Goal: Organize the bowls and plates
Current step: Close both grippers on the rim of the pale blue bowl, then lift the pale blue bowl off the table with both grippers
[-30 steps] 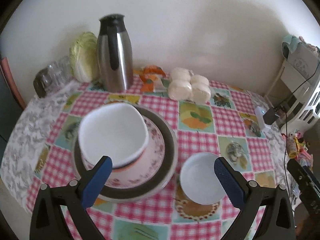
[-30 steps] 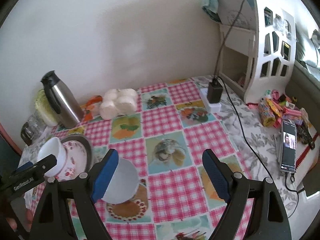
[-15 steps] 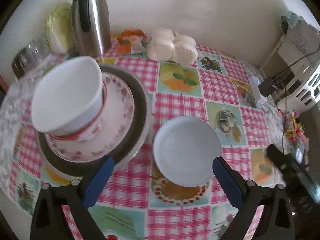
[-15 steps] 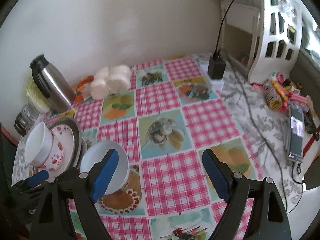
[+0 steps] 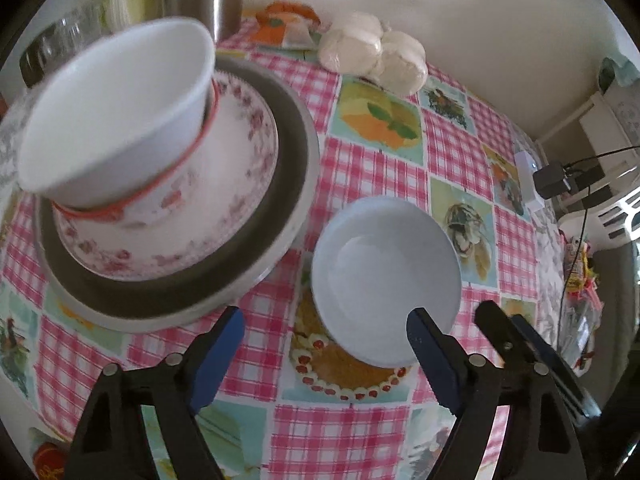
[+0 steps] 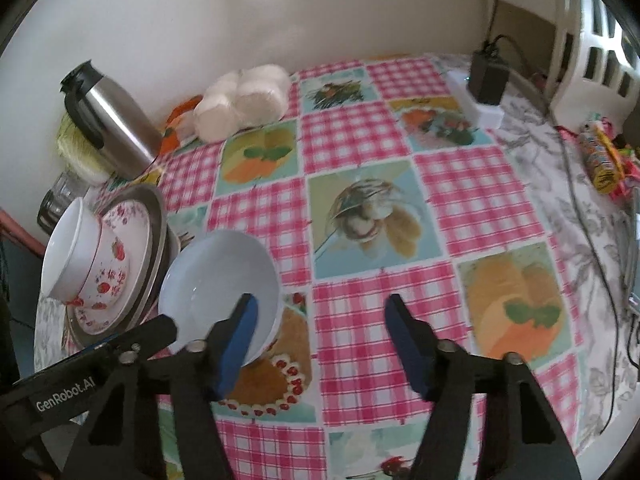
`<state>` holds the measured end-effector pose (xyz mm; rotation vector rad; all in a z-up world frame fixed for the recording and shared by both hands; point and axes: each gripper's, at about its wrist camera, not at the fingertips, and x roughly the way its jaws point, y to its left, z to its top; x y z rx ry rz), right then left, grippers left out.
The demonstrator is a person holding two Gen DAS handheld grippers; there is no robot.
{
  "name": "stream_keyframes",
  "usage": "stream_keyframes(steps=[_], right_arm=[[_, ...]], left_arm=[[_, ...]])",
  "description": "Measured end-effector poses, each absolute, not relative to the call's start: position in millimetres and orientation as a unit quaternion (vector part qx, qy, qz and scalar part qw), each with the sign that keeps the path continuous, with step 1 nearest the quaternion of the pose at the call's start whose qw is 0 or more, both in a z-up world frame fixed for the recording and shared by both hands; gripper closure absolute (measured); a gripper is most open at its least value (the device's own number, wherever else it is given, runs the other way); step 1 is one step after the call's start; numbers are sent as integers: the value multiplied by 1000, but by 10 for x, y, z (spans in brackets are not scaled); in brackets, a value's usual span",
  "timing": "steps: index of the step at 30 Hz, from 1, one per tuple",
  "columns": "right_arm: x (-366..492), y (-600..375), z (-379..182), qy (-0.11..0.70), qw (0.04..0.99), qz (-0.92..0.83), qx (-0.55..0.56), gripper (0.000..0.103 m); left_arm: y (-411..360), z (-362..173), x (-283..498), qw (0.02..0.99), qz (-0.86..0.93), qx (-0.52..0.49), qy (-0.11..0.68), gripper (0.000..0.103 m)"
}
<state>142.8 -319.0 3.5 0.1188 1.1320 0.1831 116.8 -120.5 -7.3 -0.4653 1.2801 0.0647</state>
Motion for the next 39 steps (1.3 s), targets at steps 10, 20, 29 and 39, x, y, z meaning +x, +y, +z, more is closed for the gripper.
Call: stream_keyframes(steps=[10, 20, 29, 39], right_arm=[[1514, -3022, -162, 557, 821, 113, 54, 66], [1599, -2899, -352, 571, 810, 118, 62, 80], [1660, -2827, -519, 581, 802, 120, 69, 82], [1699, -2804, -619, 582, 797, 130, 94, 82]], left_arm=[[-1135, -284, 1183, 755, 34, -251, 605, 37], [-1152, -449, 1226, 747, 55, -248, 614, 49], [-1166, -551, 1263, 745, 60, -246, 617, 54], [-1127, -600, 1336, 750, 60, -256, 607, 52]])
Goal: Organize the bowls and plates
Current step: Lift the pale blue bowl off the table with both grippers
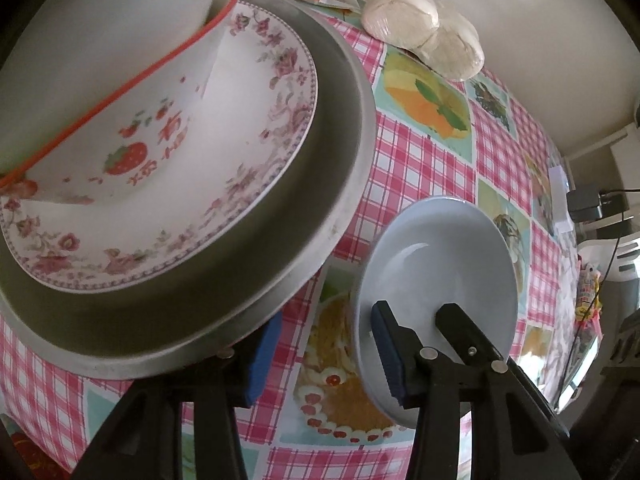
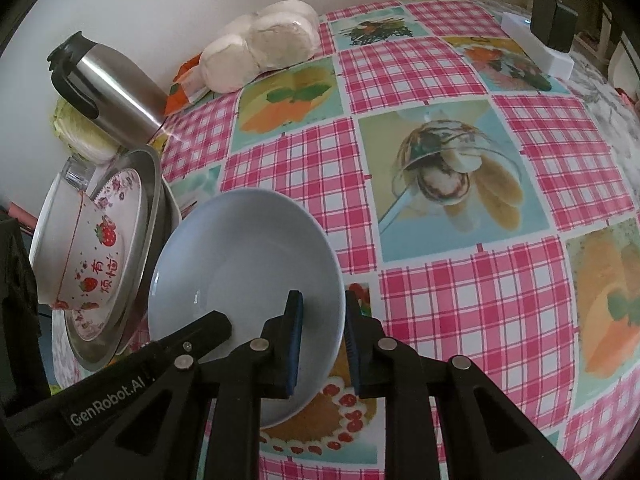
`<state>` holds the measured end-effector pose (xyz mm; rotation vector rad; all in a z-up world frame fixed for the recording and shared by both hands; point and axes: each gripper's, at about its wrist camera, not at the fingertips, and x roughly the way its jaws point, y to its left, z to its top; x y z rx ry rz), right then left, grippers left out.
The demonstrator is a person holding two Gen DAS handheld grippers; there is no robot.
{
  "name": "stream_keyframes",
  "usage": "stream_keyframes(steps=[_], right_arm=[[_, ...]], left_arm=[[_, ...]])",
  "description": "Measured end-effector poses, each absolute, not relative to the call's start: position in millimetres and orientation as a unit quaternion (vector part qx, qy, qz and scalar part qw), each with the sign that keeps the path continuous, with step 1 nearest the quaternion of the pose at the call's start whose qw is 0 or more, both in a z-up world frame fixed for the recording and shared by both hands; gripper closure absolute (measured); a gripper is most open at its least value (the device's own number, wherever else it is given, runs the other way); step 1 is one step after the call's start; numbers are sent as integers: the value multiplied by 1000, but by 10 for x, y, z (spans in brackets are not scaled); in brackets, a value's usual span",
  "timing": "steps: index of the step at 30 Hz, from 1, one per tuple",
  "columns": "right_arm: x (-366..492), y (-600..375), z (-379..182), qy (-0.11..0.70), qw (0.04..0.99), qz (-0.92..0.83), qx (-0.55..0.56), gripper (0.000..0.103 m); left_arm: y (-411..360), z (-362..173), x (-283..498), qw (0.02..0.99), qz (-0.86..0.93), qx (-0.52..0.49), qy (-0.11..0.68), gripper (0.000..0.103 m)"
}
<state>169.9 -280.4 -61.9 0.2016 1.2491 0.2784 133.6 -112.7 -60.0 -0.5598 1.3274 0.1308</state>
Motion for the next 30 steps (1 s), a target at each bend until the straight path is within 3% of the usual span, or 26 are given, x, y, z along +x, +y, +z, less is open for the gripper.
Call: stream_keyframes(steps=[10, 13, 16, 30], right_arm=[[1720, -2800, -667, 580, 795, 133, 115, 82], [1721, -2797, -679, 579, 795, 135, 119, 82], [1716, -2799, -685, 577, 796, 136, 122, 82], [1668, -3089, -655, 573, 801, 120, 128, 82]], left_arm=[[-1093, -602, 1323, 759, 65, -266, 591, 54], [-1068, -596, 1298, 760, 66, -269, 588, 57], [-1067, -607, 1279, 757, 48, -285, 586, 68], [-1452, -619, 1355, 758, -1, -252, 602, 73]])
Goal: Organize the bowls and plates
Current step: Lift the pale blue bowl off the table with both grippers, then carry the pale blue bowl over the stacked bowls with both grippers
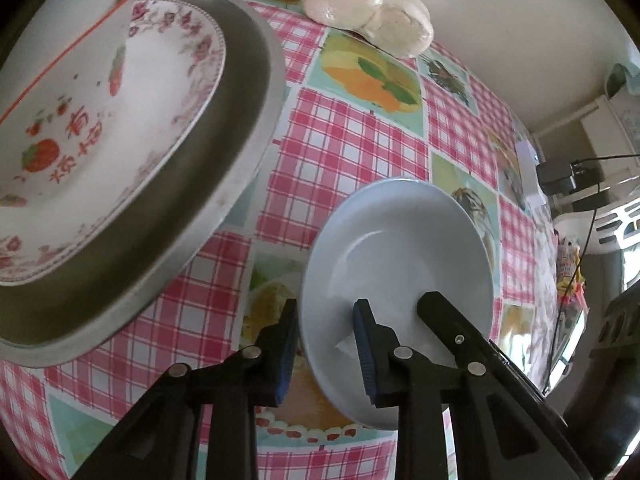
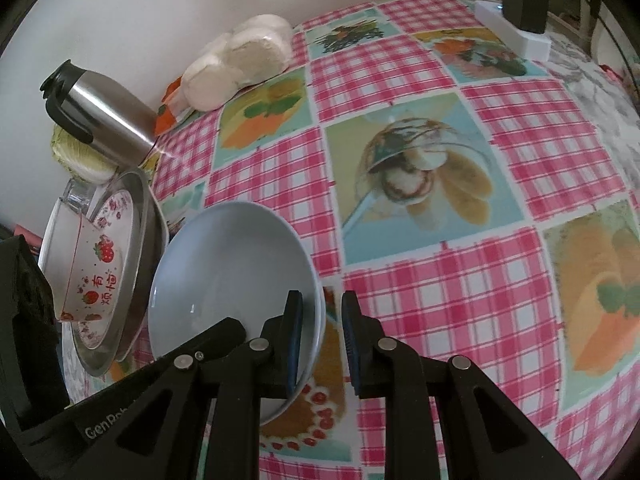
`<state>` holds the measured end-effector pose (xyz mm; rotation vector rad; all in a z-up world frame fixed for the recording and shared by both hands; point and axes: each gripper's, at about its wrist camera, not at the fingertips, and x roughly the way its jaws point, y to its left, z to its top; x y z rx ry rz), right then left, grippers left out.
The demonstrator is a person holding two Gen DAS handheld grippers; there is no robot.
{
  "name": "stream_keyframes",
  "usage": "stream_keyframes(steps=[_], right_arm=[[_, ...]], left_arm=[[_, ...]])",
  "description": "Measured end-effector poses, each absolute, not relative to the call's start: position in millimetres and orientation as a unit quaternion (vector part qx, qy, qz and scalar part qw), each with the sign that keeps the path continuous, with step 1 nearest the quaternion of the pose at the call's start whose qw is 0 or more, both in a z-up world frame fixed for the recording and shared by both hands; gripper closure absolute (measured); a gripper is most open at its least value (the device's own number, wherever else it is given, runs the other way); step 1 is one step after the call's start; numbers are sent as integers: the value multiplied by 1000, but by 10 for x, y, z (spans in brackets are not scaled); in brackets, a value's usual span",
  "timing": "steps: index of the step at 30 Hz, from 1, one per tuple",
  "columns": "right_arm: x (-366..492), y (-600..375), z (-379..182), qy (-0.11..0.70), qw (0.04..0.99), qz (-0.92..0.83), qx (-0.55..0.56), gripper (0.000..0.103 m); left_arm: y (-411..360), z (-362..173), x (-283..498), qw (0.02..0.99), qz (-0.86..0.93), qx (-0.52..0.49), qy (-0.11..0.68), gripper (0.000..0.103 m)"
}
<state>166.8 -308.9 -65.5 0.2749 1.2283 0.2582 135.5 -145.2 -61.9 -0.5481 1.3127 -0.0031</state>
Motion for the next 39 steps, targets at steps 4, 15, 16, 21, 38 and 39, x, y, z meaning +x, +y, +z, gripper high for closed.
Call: stream_keyframes(steps=[4, 15, 16, 21, 38, 39], right_arm=[[1668, -3108, -668, 572, 800, 123, 134, 84], [1639, -3087, -594, 568, 803, 131, 120, 90], [1638, -3085, -564, 565, 806, 132, 118, 90], [1612, -3120, -322, 548, 816, 139, 120, 90], [1536, -2527, 631, 511, 838, 166, 97, 88], [1536, -2483, 639, 511, 837, 169, 95, 88]], left_arm=[[-1479, -596, 1374, 761, -4, -242, 602, 77], [-1537, -473, 1421, 773, -11, -225, 593, 78], [-1537, -432, 1415, 776, -12, -223, 589, 78], [-1485, -146, 1387, 789, -22, -223, 573, 78], [-883, 723, 1227, 830, -9, -213, 516, 78], [-792, 737, 1220, 829, -6, -222, 513, 78]])
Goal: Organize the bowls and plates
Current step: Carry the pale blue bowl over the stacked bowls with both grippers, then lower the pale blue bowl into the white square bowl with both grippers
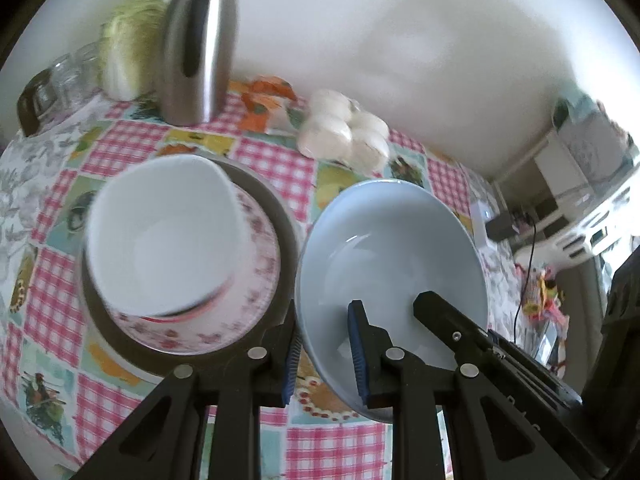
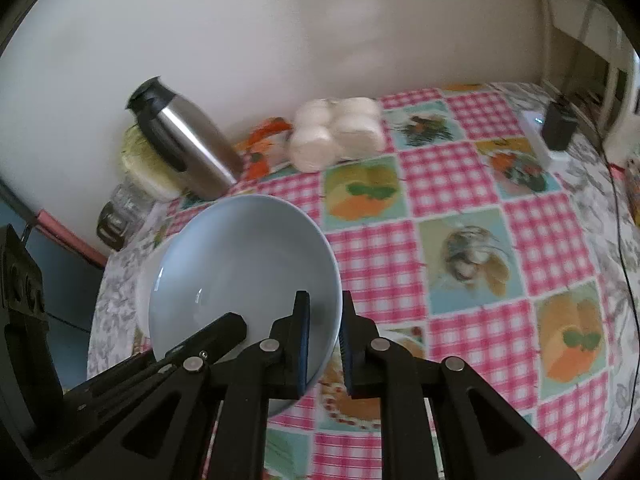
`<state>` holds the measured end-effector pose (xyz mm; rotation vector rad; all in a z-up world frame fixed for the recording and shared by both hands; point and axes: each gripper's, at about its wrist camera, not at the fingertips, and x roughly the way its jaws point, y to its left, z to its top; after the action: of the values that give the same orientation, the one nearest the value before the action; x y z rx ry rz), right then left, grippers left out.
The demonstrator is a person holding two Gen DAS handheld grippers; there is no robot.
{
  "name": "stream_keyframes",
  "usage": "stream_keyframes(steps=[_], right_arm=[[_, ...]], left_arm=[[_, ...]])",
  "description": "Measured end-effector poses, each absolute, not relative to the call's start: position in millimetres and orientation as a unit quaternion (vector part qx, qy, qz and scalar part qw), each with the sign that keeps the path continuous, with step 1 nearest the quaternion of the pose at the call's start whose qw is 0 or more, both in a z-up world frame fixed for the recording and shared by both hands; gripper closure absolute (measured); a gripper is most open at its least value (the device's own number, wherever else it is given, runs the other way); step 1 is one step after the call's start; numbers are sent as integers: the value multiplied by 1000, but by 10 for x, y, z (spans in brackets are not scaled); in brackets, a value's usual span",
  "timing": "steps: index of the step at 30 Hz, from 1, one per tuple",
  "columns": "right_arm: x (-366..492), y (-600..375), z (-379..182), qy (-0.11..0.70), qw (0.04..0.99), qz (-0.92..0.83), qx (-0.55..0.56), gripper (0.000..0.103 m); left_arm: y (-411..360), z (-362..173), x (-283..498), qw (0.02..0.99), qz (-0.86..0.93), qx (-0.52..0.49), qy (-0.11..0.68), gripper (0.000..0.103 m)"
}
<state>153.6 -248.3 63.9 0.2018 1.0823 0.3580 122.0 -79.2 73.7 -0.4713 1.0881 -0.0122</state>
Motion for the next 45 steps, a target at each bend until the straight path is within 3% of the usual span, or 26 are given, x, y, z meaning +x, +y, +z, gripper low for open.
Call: stream_keyframes(steps=[16, 33, 45], right_arm=[[1606, -1286, 729, 513, 822, 244, 52, 88], [1732, -1170, 485, 525, 821, 220, 44, 88], [1764, -1169, 411, 522, 828, 200, 27, 88]], left_arm=[[431, 723, 1116, 817, 37, -303, 489, 79], [451, 565, 1246, 819, 61, -262, 507, 72], [541, 708, 1174, 829, 75, -257, 491, 60]])
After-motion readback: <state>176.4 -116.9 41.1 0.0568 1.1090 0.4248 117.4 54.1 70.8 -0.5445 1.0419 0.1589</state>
